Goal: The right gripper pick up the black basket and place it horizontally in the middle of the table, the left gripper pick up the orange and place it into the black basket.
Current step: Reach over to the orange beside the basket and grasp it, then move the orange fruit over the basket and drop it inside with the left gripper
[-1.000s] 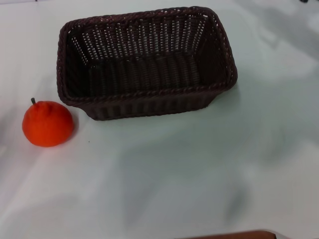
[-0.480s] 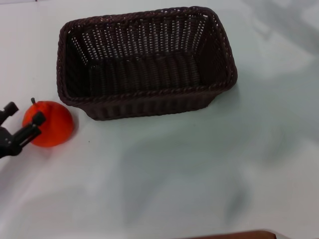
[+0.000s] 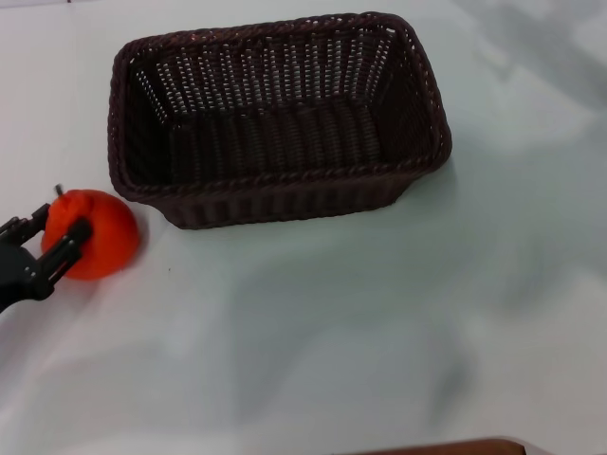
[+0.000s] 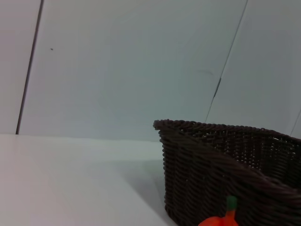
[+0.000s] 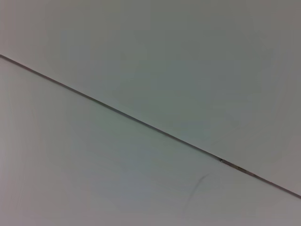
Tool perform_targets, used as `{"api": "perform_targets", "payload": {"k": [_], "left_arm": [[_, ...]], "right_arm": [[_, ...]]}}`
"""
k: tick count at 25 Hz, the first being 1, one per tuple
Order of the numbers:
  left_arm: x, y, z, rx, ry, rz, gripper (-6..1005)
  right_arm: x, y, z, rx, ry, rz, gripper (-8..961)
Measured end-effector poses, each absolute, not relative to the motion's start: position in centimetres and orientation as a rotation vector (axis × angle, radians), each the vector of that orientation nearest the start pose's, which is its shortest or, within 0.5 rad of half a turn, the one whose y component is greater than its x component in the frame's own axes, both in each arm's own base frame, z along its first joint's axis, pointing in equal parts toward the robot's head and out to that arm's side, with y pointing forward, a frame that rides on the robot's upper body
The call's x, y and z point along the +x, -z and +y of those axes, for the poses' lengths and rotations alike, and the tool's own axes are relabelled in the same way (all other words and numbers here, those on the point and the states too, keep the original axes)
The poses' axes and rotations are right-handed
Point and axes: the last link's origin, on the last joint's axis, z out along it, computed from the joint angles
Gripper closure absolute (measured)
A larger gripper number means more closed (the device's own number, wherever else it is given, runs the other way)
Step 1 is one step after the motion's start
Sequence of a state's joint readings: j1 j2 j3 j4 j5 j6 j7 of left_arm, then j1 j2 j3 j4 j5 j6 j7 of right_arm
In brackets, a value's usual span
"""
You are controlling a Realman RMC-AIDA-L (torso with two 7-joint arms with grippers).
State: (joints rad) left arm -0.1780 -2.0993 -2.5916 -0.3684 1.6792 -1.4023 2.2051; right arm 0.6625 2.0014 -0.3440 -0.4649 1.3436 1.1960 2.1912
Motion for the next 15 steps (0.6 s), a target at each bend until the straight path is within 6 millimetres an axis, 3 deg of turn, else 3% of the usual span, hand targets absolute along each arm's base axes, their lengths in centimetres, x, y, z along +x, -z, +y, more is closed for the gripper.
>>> {"api": "perform_targets", "payload": {"k": [2,10,15], "left_arm": [[-37.3,1.3,22.7,-2.123,0.763,-0.849,439],[-37.0,0.3,22.4,-2.064,0.826,-0.822,606],[-37.1,-3.1,21.9,-1.796,0.981,-0.766,696]], "right_arm": [[28.0,-6.7,41.4,-1.497,0.487,-1.474,78],[28.3,-6.6,41.2,-1.501,0.490,-1.464,78],[28.4,-6.7,41.2,-1.503,0.494,-1.460,78]]}}
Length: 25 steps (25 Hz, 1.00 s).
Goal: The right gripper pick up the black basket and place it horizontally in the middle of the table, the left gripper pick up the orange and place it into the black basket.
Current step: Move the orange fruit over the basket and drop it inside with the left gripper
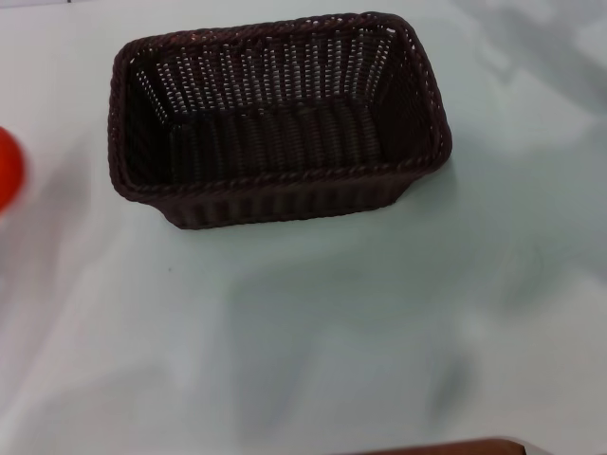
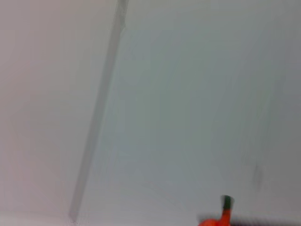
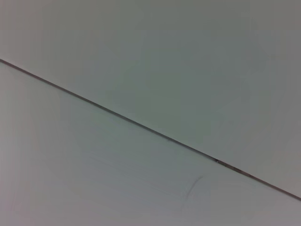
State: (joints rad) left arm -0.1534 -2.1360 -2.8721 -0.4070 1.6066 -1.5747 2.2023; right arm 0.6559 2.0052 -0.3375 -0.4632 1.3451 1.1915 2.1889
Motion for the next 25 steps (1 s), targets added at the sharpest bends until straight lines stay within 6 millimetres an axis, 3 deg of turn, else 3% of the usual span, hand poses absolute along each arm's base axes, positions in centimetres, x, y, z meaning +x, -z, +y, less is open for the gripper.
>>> {"api": "perform_targets", "payload": {"k": [3,8,14,17,22,25], "left_arm": [[-36.3,-4.3,22.1,-1.699,1.072,-0.707,736],[-33.1,-4.4,25.0,-1.738,1.225,-0.603,783],[-29.0,-1.0,29.6,-1.930,1.280,-0.620,846],[-27.5,0.9,30.8,-2.060,1.240,-0.626,863],[-26.5,2.3,31.3,-2.158,1.199,-0.615,632],[-26.6,2.2,31.2,-2.149,1.204,-0.616,566]], "right_arm": [[28.5,-6.7,41.1,-1.504,0.503,-1.458,78],[28.6,-6.4,41.1,-1.502,0.505,-1.456,78],[28.5,-5.7,41.0,-1.508,0.494,-1.465,78],[28.7,-5.5,40.9,-1.515,0.498,-1.461,79],[28.9,-5.3,40.7,-1.519,0.506,-1.455,79],[29.0,-5.3,40.6,-1.520,0.507,-1.455,79]]}}
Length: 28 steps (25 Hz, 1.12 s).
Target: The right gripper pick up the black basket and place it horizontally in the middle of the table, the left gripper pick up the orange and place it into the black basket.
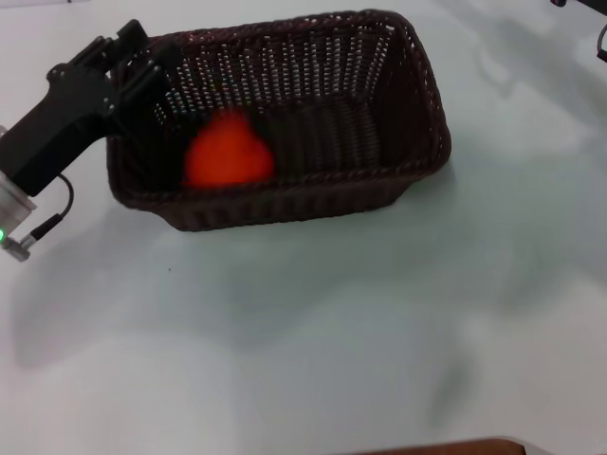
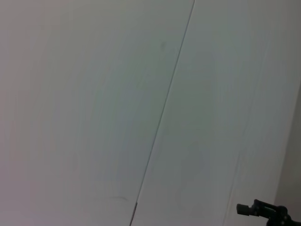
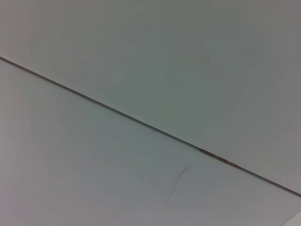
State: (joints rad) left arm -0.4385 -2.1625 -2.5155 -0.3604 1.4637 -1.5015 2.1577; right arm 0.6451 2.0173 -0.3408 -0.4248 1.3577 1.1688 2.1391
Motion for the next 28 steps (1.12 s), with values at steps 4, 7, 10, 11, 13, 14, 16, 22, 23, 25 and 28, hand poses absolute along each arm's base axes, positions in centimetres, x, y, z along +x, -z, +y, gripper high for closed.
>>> {"api": "perform_targets", "payload": {"k": [4,7,10,11,13,14,16,22,23,25,28], "left_arm": [[-26.6,1.9,30.8,-2.142,1.233,-0.604,478],[-26.8,0.7,30.3,-2.065,1.298,-0.585,412],[-27.3,-1.2,29.6,-1.932,1.380,-0.545,322],[-27.5,-1.7,29.3,-1.895,1.399,-0.534,288],[-28.2,-2.9,28.6,-1.788,1.439,-0.514,219],[-28.6,-3.5,28.2,-1.736,1.451,-0.508,185],[-29.3,-4.3,27.4,-1.668,1.455,-0.497,80],[-32.8,-6.3,24.2,-1.489,1.364,-0.511,98],[-33.1,-6.5,23.9,-1.471,1.354,-0.515,98],[-34.1,-7.0,22.7,-1.424,1.327,-0.526,98],[-34.8,-7.3,21.6,-1.382,1.309,-0.535,98]], "right_arm": [[29.0,-5.1,40.6,-1.519,0.506,-1.455,79],[28.8,-5.1,40.6,-1.494,0.511,-1.448,79],[28.6,-5.3,40.5,-1.415,0.551,-1.446,81],[28.6,-5.4,40.5,-1.376,0.577,-1.450,82],[28.7,-5.4,40.2,-1.286,0.651,-1.469,82],[28.9,-5.4,40.0,-1.244,0.694,-1.476,83],[29.3,-5.3,39.6,-1.138,0.807,-1.507,83],[31.1,-4.7,37.9,-0.845,1.200,-1.599,83],[31.4,-4.7,37.6,-0.813,1.258,-1.594,83],[32.0,-4.8,36.9,-0.756,1.360,-1.567,83],[32.5,-5.2,35.9,-0.673,1.486,-1.524,82]]}}
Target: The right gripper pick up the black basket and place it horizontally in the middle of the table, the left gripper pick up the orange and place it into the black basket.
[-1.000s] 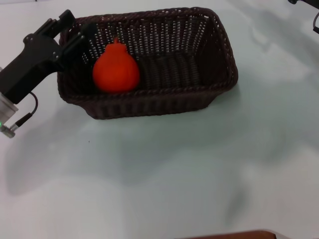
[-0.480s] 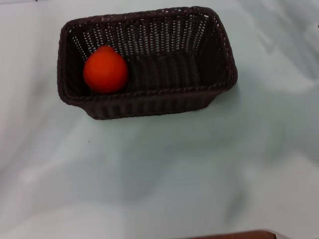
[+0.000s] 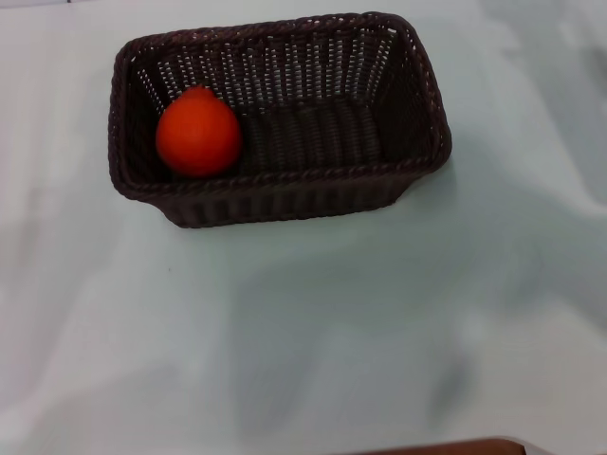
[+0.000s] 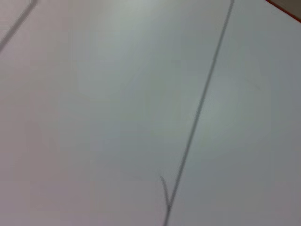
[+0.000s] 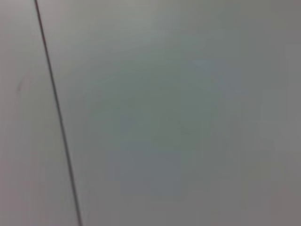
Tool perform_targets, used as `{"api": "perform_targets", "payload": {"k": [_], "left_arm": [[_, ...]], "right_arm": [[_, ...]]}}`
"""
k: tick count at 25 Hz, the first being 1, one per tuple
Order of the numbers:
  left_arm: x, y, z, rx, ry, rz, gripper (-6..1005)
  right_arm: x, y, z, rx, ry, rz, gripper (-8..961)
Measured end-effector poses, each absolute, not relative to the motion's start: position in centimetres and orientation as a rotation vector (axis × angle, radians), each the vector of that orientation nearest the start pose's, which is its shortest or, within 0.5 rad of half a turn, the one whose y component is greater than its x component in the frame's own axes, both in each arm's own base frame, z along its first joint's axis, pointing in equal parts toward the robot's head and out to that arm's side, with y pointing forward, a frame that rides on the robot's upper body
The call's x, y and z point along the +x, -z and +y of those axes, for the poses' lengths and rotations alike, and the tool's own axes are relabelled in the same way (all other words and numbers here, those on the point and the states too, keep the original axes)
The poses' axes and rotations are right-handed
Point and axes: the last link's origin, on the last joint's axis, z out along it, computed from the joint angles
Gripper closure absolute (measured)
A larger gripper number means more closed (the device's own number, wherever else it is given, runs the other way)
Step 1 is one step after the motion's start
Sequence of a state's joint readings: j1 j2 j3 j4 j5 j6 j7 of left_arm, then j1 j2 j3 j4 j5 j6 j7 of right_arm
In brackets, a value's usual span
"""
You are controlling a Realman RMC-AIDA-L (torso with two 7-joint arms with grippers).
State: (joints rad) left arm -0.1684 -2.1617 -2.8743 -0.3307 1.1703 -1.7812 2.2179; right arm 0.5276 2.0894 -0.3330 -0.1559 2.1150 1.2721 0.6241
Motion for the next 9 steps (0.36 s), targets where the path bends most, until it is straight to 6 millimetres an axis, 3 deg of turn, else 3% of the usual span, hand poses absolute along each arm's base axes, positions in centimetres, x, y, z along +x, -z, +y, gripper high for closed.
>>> {"api": "perform_targets", "payload": {"k": [9], "left_arm": [[-35.55,-7.35,20.25,-1.338,1.295,-0.557,98]], "right_arm": [[32.81,-5.51,35.53,-0.642,1.551,-1.502,82]]}}
